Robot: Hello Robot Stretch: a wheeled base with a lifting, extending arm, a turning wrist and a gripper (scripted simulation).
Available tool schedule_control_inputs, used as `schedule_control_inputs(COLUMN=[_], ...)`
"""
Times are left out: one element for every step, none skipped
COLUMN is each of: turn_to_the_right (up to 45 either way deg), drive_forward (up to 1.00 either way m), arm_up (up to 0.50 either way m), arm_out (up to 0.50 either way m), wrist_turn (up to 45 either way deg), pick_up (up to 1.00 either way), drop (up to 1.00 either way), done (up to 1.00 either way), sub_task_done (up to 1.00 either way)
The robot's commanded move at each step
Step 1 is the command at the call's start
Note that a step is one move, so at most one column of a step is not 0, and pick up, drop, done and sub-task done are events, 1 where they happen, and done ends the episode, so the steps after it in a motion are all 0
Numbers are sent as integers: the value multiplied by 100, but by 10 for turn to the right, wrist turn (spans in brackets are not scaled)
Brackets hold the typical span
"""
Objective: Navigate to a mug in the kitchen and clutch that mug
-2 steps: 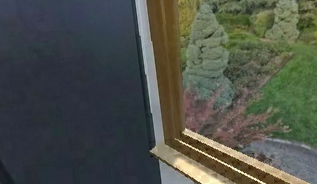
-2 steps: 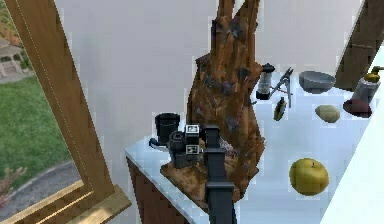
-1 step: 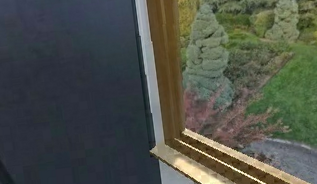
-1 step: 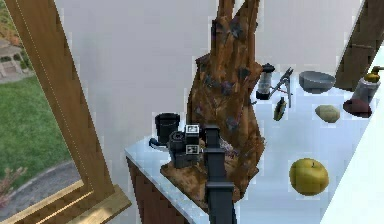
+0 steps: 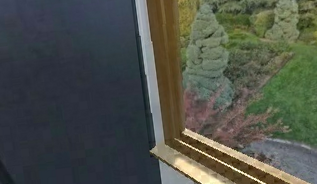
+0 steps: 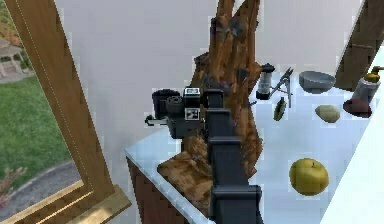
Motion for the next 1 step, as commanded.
schedule_control_inputs(turn_to_the_right=[0], drive_forward=[0], arm_up=[0], arm_out=[0], wrist_turn=[0], pick_up=[0], drop=[0], done=[100], sub_task_done=[0])
